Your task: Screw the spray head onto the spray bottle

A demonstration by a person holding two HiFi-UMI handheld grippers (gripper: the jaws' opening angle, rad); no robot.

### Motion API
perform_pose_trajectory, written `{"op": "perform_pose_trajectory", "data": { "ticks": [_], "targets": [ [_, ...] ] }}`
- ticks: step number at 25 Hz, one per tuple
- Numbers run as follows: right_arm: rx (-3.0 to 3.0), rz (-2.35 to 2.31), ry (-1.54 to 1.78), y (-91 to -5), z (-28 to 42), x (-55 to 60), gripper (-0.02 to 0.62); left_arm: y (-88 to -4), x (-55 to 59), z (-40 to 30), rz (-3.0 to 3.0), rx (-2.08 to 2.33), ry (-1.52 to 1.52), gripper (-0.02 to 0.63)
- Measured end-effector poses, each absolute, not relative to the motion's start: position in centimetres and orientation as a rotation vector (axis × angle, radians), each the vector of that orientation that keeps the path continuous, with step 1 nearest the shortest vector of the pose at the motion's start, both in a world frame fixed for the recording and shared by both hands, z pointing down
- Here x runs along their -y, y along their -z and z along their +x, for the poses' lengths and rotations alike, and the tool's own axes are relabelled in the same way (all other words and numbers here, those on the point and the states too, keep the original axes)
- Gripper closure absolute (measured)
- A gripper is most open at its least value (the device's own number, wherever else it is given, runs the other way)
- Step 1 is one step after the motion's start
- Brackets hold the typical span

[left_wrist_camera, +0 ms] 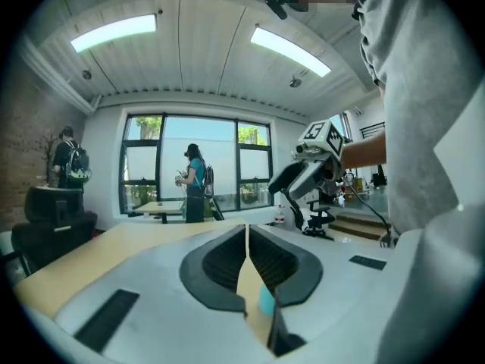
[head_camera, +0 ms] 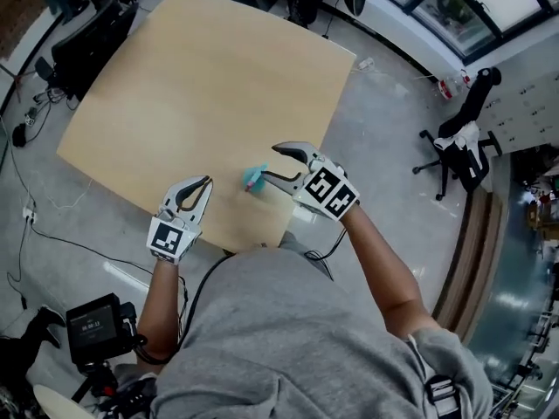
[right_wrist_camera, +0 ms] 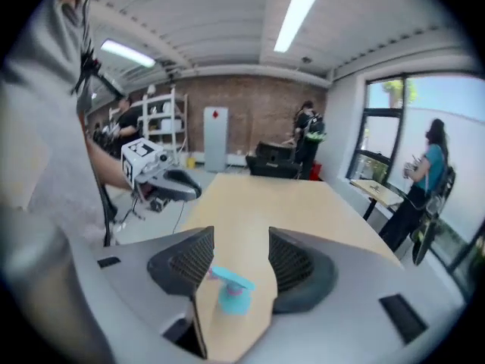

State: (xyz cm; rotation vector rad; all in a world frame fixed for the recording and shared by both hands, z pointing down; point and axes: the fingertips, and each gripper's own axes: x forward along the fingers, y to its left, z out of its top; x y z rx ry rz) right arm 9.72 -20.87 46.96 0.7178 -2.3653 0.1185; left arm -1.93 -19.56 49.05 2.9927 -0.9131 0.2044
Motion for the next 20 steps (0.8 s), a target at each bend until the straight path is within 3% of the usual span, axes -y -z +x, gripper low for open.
{"op": "perform_pose_trajectory", "data": {
  "ticks": [1, 2, 3, 7, 12, 20],
  "targets": [
    [2.441, 0.824, -0.174, -45.5, 9.7, 20.9, 0.389, -47.9, 19.7, -2.4, 2.983, 0.939, -0.168, 0.596],
    [2.514, 0.93, -0.228, -44.1, 9.9, 20.9, 0.513, -46.7, 19.8, -2.8, 2.965, 0.963, -0.119, 0.601],
    [2.582, 1.026, -0.277, -42.8, 10.2, 20.8, 0.588, -45.5, 19.9, -3.2, 2.941, 0.981, -0.063, 0.601],
    [2.745, 1.231, -0.28, -38.8, 10.6, 19.9, 0.589, -41.1, 20.3, -4.6, 2.867, 1.002, 0.113, 0.601],
    [2.784, 1.235, -0.089, -36.0, 9.6, 18.3, 0.589, -39.1, 19.9, -6.1, 2.926, 1.038, 0.108, 0.601],
    [2.864, 1.185, -0.021, -32.3, 13.7, 7.5, 0.589, -35.5, 9.4, -2.8, 2.96, 1.212, 0.074, 0.601]
  ]
}}
